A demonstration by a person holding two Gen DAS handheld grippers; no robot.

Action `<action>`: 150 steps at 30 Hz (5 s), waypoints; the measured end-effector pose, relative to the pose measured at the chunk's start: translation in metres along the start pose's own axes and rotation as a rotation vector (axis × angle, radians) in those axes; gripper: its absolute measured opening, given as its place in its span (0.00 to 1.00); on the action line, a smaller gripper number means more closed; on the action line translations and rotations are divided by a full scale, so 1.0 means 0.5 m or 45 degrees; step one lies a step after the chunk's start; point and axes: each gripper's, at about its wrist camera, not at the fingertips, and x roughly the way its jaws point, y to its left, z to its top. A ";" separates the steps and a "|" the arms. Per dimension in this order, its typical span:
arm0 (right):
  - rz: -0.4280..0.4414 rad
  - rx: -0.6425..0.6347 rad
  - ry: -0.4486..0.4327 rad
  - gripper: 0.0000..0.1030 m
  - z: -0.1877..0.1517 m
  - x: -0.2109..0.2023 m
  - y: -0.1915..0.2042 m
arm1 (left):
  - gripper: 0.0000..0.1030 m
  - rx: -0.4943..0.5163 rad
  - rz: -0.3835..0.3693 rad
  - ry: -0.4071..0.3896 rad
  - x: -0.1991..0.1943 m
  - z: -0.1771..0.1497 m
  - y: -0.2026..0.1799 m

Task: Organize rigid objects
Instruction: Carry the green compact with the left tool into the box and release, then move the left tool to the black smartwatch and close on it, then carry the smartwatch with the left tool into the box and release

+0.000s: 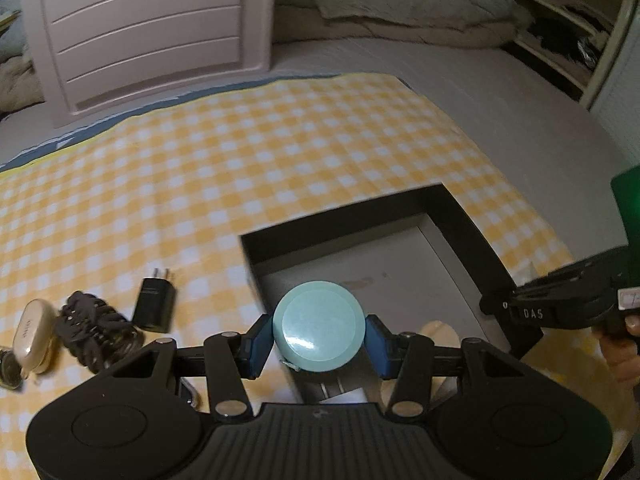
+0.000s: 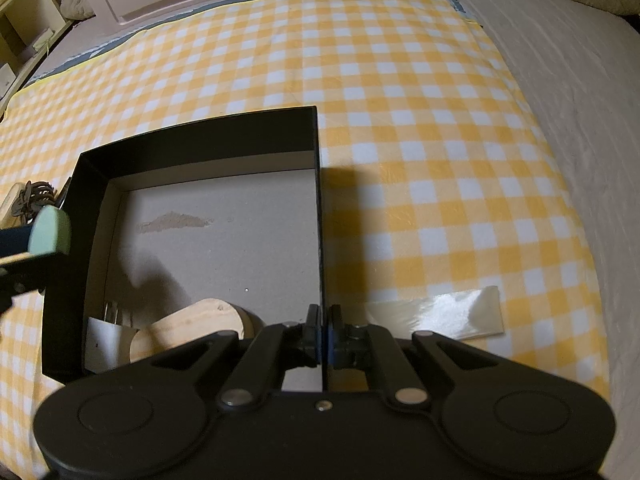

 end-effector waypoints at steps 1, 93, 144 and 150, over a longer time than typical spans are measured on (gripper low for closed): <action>0.001 -0.001 0.000 0.04 0.001 0.001 0.000 | 0.49 0.008 -0.001 0.005 0.003 -0.001 -0.001; -0.006 -0.005 0.002 0.03 -0.005 0.000 0.007 | 0.91 -0.820 0.446 0.232 0.090 -0.111 0.255; -0.013 -0.010 0.002 0.03 -0.004 0.001 0.016 | 0.46 -0.442 0.241 -0.147 -0.065 -0.001 0.146; -0.011 -0.008 0.003 0.03 -0.005 0.001 0.016 | 0.46 -0.363 0.152 -0.148 -0.046 0.019 0.070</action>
